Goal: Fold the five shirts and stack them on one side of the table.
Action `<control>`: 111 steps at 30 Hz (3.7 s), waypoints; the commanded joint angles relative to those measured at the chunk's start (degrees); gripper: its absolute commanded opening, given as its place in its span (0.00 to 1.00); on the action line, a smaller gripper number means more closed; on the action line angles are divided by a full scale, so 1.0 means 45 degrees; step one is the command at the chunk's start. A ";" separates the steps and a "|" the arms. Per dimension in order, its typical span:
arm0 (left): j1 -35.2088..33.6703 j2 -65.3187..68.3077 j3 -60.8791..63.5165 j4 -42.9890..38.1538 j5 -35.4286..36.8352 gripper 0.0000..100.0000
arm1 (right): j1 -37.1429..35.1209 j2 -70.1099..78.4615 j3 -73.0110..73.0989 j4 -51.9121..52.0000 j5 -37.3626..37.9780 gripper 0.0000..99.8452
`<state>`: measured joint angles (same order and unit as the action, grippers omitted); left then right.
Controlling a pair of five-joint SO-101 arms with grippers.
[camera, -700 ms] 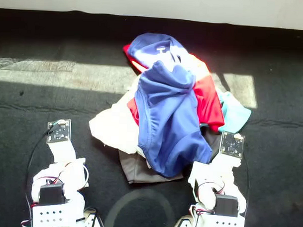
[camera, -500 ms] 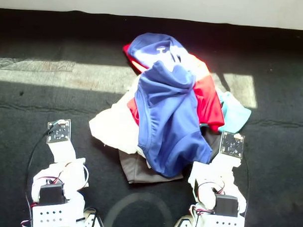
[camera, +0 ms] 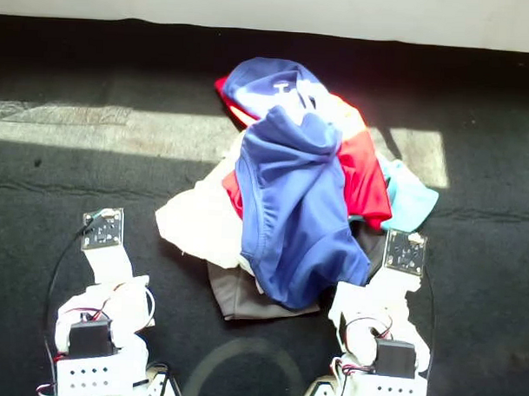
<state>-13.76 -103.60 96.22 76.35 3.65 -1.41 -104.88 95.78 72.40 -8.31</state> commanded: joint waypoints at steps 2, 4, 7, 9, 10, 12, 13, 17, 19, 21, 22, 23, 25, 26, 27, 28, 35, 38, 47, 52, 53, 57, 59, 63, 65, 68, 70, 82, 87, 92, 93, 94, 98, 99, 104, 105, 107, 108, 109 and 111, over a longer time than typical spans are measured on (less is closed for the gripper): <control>0.0107 -0.0088 0.0186 0.0020 0.0020 0.01 | 0.0127 -0.0088 0.1748 -0.0205 -0.0039 0.01; 0.0107 -0.0088 0.0186 0.0020 0.0020 0.01 | 0.0127 -0.0088 0.1748 -0.0205 -0.0039 0.01; 0.0107 -0.0088 0.0186 0.0020 0.0020 0.01 | 0.0127 -0.0088 0.1748 -0.0205 -0.0039 0.01; 0.0107 -0.0088 0.0186 0.0020 0.0020 0.01 | 0.0127 -0.0088 0.1748 -0.0205 -0.0039 0.01; 0.0107 -0.0088 0.0186 0.0020 0.0020 0.01 | 0.0127 -0.0088 0.1748 -0.0205 -0.0039 0.01; 0.0107 -0.0088 0.0186 0.0020 0.0020 0.01 | 0.0127 -0.0088 0.1748 -0.0205 -0.0039 0.01; 0.0107 -0.0088 0.0186 0.0020 0.0020 0.01 | 0.0127 -0.0088 0.1748 -0.0205 -0.0039 0.01; 0.0107 -0.0088 0.0186 0.0020 0.0020 0.01 | 0.0127 -0.0088 0.1748 -0.0205 -0.0039 0.01; 0.0107 -0.0088 0.0186 0.0020 0.0020 0.01 | 0.0127 -0.0088 0.1748 -0.0205 -0.0039 0.01; 0.0107 -0.0088 0.0186 0.0020 0.0020 0.01 | 0.0127 -0.0088 0.1748 -0.0205 -0.0039 0.01; 0.0107 -0.0088 0.0186 0.0020 0.0020 0.01 | 0.0127 -0.0088 0.1748 -0.0205 -0.0039 0.01; 0.0107 -0.0088 0.0186 0.0020 0.0020 0.01 | 0.0127 -0.0088 0.1748 -0.0205 -0.0039 0.01; 0.0107 -0.0088 0.0186 0.0020 0.0020 0.01 | 0.0127 -0.0088 0.1748 -0.0205 -0.0039 0.01; 0.0107 -0.0088 0.0186 0.0020 0.0020 0.01 | 0.0127 -0.0088 0.1748 -0.0205 -0.0039 0.01; 0.0107 -0.0088 0.0186 0.0020 0.0020 0.01 | 0.0127 -0.0088 0.1748 -0.0205 -0.0039 0.01; 0.0107 -0.0088 0.0186 0.0020 0.0020 0.01 | 0.0127 -0.0088 0.1748 -0.0205 -0.0039 0.01; 0.0147 -0.0088 0.0186 0.0000 0.0020 0.01 | 0.0127 -0.0088 0.1748 -0.0205 -0.0039 0.01; 0.0088 -0.0088 0.0186 -0.0703 0.0000 0.01 | 0.0127 -0.0088 0.1748 -0.0205 -0.0039 0.01; -0.0283 -0.0088 0.0107 -0.5998 0.0000 0.01 | 0.0127 -0.0088 0.1748 -0.0205 -0.0039 0.01; -0.0596 -0.0088 -0.0400 -0.5490 -0.1250 0.07 | 0.0127 -0.0088 0.1748 -0.0205 -0.0039 0.01; -0.0733 -0.0088 -0.0811 -0.4884 -0.1309 0.11 | 0.0127 -0.0088 0.1748 -0.0205 -0.0039 0.01; -0.0557 -0.0068 -0.3057 -0.2872 -0.1172 0.25 | 0.0127 -0.0088 0.1748 -0.0205 -0.0039 0.01; 0.0010 -0.0068 -0.4151 -0.2168 -0.1172 0.27 | 0.0127 -0.0088 0.1748 -0.0205 -0.0039 0.01; 0.0576 0.0205 -0.5578 -0.1035 -0.1172 0.27 | 0.0127 -0.0088 0.1748 -0.0205 -0.0039 0.01; 0.0635 0.1084 -0.6164 -0.0801 -0.1153 0.27 | 0.0127 -0.0088 0.1748 -0.0205 -0.0039 0.01; 0.0635 0.3292 -0.7512 -0.0723 -0.0801 0.27 | 0.0127 -0.0088 0.1748 -0.0205 -0.0039 0.01; 0.0674 0.5284 -0.8606 -0.0723 -0.0567 0.27 | 0.0127 -0.0088 0.1748 -0.0205 -0.0039 0.01; 0.5109 1.4505 -1.5541 0.1016 -0.0059 0.27 | 0.0068 -0.0088 0.1748 -0.0205 -0.0059 0.01; 0.6652 1.6830 -1.5619 0.0508 -0.0059 0.29 | 0.0068 -0.0088 0.1748 -0.0205 -0.0059 0.01; 0.6906 1.8803 -1.5756 -0.0860 -0.0020 0.33 | 0.0068 -0.0088 0.1748 -0.0205 -0.0059 0.01; 0.6906 1.8999 -1.5873 -0.1074 -0.0020 0.33 | 0.0068 -0.0088 0.1748 -0.0205 -0.0078 0.01; 0.6906 1.9175 -1.6010 -0.1270 -0.0020 0.33 | 0.0068 -0.0088 0.1748 -0.0205 -0.0078 0.01; 0.6906 1.9780 -1.7162 -0.1817 0.0039 0.33 | 0.0068 -0.0088 0.1748 -0.0361 0.0000 0.01; 0.6906 1.9995 -1.7514 -0.1836 0.0059 0.33 | 0.0107 -0.0088 0.1748 -0.0713 0.0059 0.01; 0.6945 2.2066 -1.7729 -0.2462 0.1602 0.33 | 0.0967 -0.0088 0.1729 -0.1631 0.4513 0.16; 0.7043 2.2574 -1.7690 -0.2579 0.1875 0.33 | 0.1241 -0.0088 0.1729 -0.1690 0.5021 0.20; 0.7277 2.3375 -1.7748 -0.2618 0.2208 0.33 | 0.1534 -0.0088 0.1397 -0.1846 0.4962 0.28; 0.7336 2.3707 -1.7846 -0.2618 0.2168 0.33 | 0.1709 -0.0088 0.1201 -0.1827 0.4943 0.30; 0.7394 2.4000 -1.8002 -0.2618 0.2168 0.33 | 0.1963 -0.0088 0.0908 -0.1807 0.5040 0.32; 0.7473 2.4547 -1.8335 -0.2618 0.2149 0.33 | 0.2706 -0.0088 0.0127 -0.1807 0.5314 0.35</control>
<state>18.68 4.88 16.92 65.19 12.97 7.03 -104.88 95.78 65.27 13.49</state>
